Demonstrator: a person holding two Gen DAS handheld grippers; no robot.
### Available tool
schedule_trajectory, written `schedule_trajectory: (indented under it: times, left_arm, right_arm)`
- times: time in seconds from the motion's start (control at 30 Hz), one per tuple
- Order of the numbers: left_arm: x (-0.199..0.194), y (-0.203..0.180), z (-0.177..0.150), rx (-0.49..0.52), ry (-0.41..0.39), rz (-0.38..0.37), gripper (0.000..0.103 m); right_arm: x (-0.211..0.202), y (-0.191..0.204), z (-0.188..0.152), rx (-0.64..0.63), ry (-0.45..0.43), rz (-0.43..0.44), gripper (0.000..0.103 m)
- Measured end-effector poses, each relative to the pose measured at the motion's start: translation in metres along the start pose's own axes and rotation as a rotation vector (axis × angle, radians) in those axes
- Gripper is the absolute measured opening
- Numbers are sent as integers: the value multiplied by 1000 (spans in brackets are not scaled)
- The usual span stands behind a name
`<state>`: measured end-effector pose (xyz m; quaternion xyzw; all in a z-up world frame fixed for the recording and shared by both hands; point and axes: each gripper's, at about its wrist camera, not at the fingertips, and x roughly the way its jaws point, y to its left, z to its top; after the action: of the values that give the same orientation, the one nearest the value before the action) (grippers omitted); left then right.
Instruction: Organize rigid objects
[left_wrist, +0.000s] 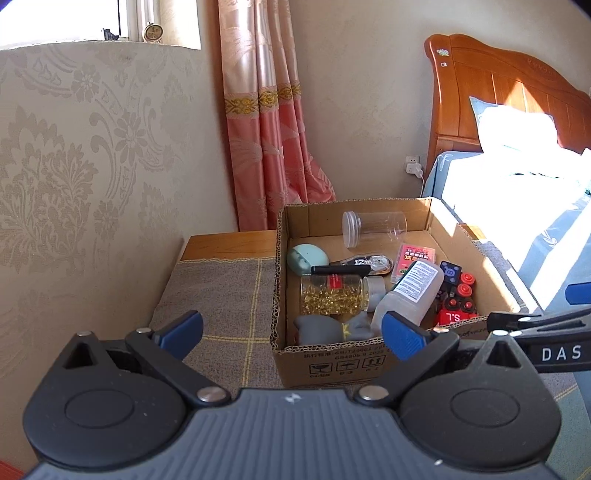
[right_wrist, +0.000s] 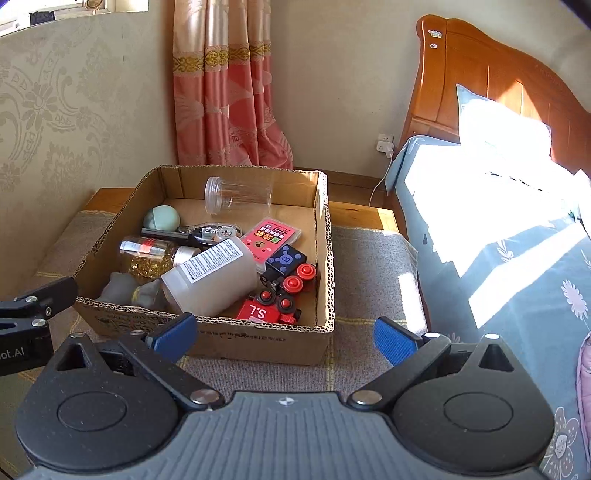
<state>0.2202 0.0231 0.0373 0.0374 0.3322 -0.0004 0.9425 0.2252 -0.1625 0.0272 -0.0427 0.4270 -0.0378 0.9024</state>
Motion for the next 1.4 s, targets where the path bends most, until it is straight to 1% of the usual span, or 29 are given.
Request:
schedule_trajectory:
  times: [0.13, 0.3, 0.8, 1.4]
  left_arm:
    - [-5, -2, -1, -1, 19, -10, 102]
    - [-9, -5, -2, 4, 21, -1, 102]
    - [-13, -7, -1, -9, 18, 16, 102]
    - [-17, -8, 1, -14, 16, 41, 102]
  right_arm:
    - [-11, -2, -9, 39, 4, 22, 103]
    - [-14, -2, -12, 62, 8, 18, 103]
    - [-19, -5, -15, 73, -11, 3, 103]
    - [-23, -6, -15, 78, -26, 6, 103]
